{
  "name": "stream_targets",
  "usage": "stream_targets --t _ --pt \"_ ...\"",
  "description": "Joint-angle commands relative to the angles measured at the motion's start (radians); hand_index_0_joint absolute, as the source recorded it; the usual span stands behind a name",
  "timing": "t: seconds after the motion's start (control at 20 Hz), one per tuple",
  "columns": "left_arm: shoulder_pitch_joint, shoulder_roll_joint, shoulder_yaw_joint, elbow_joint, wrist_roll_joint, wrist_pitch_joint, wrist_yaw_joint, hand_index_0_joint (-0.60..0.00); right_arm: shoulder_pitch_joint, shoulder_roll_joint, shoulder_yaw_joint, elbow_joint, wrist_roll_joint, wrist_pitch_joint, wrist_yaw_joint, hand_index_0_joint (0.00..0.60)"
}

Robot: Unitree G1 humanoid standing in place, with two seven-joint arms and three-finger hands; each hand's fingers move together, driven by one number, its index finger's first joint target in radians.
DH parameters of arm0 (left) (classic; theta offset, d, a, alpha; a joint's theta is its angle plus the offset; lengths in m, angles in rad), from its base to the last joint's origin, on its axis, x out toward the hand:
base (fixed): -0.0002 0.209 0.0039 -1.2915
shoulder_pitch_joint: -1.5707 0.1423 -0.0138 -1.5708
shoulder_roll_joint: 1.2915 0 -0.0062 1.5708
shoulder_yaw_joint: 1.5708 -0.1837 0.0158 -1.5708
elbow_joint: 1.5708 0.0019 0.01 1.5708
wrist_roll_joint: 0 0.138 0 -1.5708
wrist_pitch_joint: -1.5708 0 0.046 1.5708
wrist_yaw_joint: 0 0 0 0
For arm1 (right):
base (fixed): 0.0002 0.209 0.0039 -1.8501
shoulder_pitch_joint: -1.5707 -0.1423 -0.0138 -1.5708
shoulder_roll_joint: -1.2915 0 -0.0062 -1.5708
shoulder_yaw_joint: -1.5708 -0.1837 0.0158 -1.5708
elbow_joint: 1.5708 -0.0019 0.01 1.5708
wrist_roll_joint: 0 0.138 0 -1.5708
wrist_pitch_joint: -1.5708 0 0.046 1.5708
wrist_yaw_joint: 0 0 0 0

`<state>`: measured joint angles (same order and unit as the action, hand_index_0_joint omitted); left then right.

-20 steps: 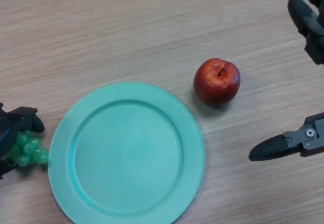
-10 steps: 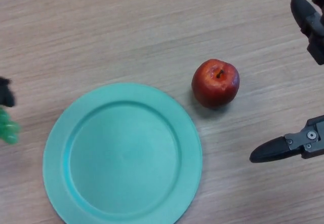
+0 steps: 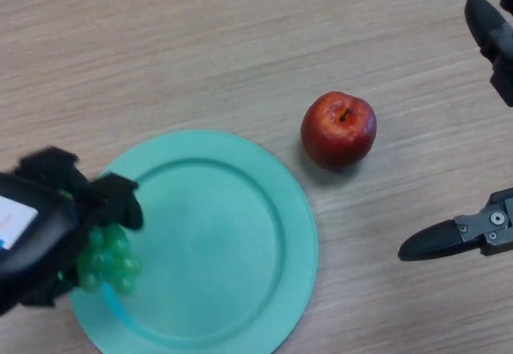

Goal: Pick up the green grapes and place it on the plate

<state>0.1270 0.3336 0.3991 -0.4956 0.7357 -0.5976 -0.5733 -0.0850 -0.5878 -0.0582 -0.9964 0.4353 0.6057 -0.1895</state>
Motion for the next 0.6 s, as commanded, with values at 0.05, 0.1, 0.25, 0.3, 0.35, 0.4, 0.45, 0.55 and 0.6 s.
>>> stream_targets --t 0.05,0.1,0.25,0.3,0.35,0.4,0.45,0.55,0.6 --pt "-0.008 0.026 0.036 -0.057 -0.087 -0.040 0.026 -0.502 -0.004 -0.043 -0.053 -0.051 -0.011 -0.173 -0.041 0.000" --pt "-0.007 0.022 0.037 -0.065 -0.103 -0.031 0.017 -0.402 -0.003 -0.044 -0.053 -0.051 -0.011 -0.175 -0.041 0.000" --pt "-0.023 -0.005 0.050 -0.108 -0.201 0.048 -0.014 -0.008 0.003 -0.060 -0.031 -0.051 -0.009 -0.185 -0.066 0.000" --pt "-0.035 -0.005 0.049 -0.122 -0.243 0.077 -0.012 0.000 0.002 -0.060 -0.024 -0.051 -0.011 -0.185 -0.069 0.000" --pt "-0.051 -0.003 0.050 -0.140 -0.306 0.120 -0.003 0.000 -0.001 -0.060 -0.014 -0.051 -0.015 -0.185 -0.074 0.000" --pt "-0.063 -0.006 0.048 -0.152 -0.346 0.155 0.009 0.000 -0.003 -0.062 -0.008 -0.051 -0.013 -0.184 -0.079 0.000" --pt "-0.085 -0.020 0.038 -0.183 -0.425 0.247 0.048 0.000 -0.007 -0.065 0.005 -0.051 -0.011 -0.181 -0.087 0.000" --pt "-0.115 -0.042 0.021 -0.300 -0.623 0.526 0.109 0.000 -0.020 -0.068 0.015 -0.051 -0.004 -0.171 -0.095 0.000" --pt "-0.125 -0.039 0.028 -0.334 -0.694 0.618 0.130 0.000 -0.026 -0.068 0.018 -0.051 -0.001 -0.166 -0.098 0.000"
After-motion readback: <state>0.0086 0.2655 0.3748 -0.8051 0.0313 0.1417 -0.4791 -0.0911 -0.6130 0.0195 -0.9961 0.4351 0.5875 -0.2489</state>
